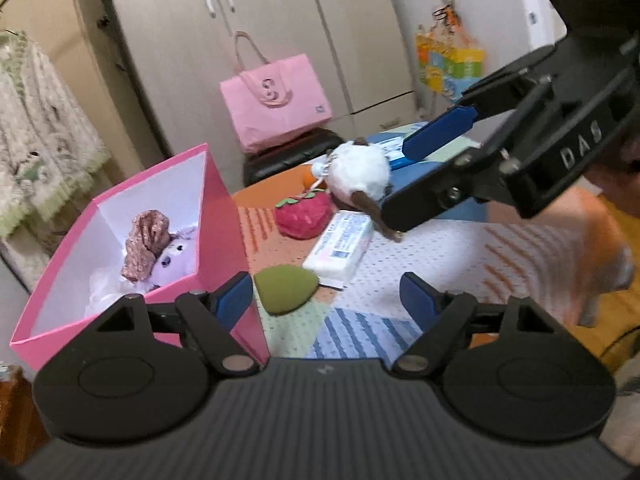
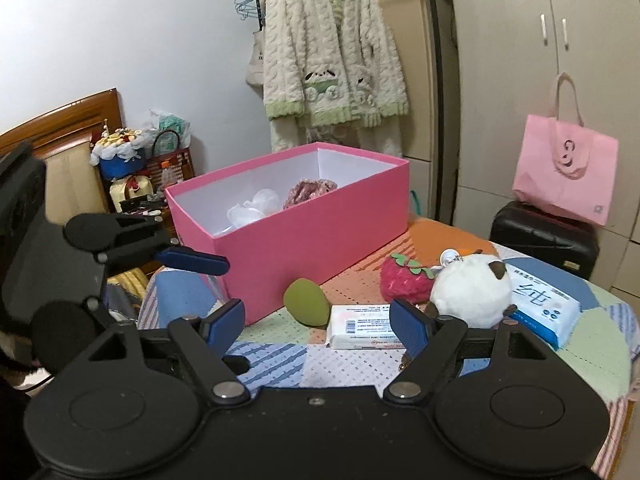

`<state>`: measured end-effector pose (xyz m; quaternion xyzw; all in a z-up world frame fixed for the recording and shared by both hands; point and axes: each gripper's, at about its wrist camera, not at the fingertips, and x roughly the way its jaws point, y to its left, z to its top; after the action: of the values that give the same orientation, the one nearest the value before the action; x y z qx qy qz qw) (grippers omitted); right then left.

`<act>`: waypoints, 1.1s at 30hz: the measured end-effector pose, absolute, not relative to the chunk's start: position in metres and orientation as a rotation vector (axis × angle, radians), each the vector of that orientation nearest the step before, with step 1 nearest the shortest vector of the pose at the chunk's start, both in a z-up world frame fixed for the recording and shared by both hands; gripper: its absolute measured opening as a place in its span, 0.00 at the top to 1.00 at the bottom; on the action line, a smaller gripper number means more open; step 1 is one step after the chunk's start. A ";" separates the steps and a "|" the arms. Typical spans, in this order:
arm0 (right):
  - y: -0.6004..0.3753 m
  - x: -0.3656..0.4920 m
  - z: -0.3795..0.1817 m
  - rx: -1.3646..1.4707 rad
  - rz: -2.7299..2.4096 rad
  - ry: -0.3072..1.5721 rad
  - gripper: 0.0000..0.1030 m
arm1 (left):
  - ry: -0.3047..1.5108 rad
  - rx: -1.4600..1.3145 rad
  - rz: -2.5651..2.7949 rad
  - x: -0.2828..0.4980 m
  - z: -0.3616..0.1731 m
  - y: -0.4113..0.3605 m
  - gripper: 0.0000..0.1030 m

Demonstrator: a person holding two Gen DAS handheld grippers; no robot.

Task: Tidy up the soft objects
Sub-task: 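Move both tools back toward the remaining items on the table, then grasp the green makeup sponge with left gripper while right grasps white soap pack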

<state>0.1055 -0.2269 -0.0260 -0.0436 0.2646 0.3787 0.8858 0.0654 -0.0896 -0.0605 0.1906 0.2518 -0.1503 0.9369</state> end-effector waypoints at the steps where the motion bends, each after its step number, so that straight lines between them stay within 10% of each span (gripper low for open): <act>1: -0.227 0.112 -0.029 -0.089 0.793 0.558 0.20 | 0.513 0.395 -0.283 0.069 -0.065 -0.094 0.26; 18: -0.206 0.182 -0.068 -0.133 0.808 0.642 0.29 | 0.486 0.408 0.016 0.117 -0.104 -0.132 0.54; 33: -0.220 0.218 -0.086 0.027 0.806 0.784 0.26 | 0.426 0.375 0.158 0.117 -0.114 -0.139 0.49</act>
<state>0.2184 -0.2196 -0.0860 0.0126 0.3715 0.3820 0.8461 0.1171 -0.1391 -0.1139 0.1849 0.2101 0.0780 0.9569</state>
